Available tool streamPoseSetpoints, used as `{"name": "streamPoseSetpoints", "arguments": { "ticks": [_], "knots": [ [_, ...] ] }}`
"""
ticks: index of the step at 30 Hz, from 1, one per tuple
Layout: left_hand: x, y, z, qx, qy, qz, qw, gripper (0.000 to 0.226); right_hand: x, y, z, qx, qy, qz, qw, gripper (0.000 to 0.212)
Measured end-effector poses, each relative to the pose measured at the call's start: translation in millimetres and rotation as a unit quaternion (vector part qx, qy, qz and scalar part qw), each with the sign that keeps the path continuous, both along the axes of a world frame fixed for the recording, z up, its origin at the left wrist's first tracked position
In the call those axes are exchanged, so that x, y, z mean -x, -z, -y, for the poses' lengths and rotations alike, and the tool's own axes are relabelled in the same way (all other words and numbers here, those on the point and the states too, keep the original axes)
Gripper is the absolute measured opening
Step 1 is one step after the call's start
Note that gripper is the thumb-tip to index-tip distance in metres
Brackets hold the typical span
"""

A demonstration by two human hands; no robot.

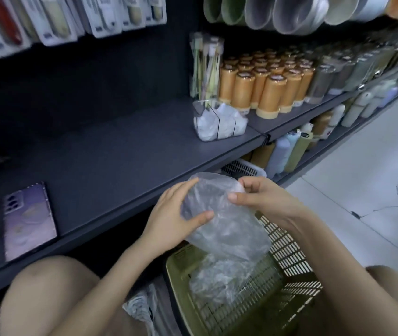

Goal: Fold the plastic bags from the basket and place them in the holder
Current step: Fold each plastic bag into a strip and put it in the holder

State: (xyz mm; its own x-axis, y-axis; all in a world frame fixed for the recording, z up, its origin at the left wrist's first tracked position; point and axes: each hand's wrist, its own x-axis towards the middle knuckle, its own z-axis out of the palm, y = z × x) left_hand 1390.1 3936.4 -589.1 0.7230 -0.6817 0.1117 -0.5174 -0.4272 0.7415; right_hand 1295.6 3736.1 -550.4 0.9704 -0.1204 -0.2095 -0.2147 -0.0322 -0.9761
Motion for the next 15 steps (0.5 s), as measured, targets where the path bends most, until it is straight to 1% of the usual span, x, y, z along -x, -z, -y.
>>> {"name": "streamPoseSetpoints", "arguments": {
  "ticks": [1,3,4,6,8,10,12,13,15],
  "knots": [
    [1.2,-6.8,-1.7,0.024,-0.016,-0.023,0.999,0.098,-2.2,-6.1,-1.5,-0.032,0.007,0.018,0.999,0.043],
    [7.4,-21.0,-5.0,0.077,-0.07,-0.067,0.992,0.099,-6.1,-16.5,-2.8,-0.094,0.042,0.054,0.993,0.07],
    [11.0,-26.8,-6.8,0.103,-0.1,-0.093,0.985,0.097,-8.0,-20.4,-2.6,-0.125,0.065,0.072,0.987,0.077],
    [21.0,-36.8,-9.4,0.135,-0.124,-0.139,0.973,0.09,-8.7,-28.0,-2.5,-0.18,0.097,0.111,0.973,0.078],
    [32.4,-42.4,-9.1,0.156,-0.113,-0.154,0.969,0.078,-6.1,-35.5,-3.4,-0.221,0.12,0.143,0.957,0.067],
    [38.5,-44.5,-5.6,0.207,-0.115,-0.156,0.959,0.047,-2.5,-42.2,-5.4,-0.229,0.141,0.157,0.95,0.048],
    [37.6,-47.1,-3.5,0.262,-0.122,-0.139,0.947,0.018,2.2,-45.5,-5.3,-0.22,0.168,0.15,0.949,0.027],
    [35.2,-48.1,-3.9,0.282,-0.129,-0.128,0.942,0.01,5.5,-46.7,-4.4,-0.207,0.183,0.142,0.95,0.023],
    [30.2,-49.9,-6.2,0.296,-0.152,-0.104,0.937,0.014,12.2,-42.8,4.2,-0.149,0.22,0.114,0.957,0.023]
  ]
}}
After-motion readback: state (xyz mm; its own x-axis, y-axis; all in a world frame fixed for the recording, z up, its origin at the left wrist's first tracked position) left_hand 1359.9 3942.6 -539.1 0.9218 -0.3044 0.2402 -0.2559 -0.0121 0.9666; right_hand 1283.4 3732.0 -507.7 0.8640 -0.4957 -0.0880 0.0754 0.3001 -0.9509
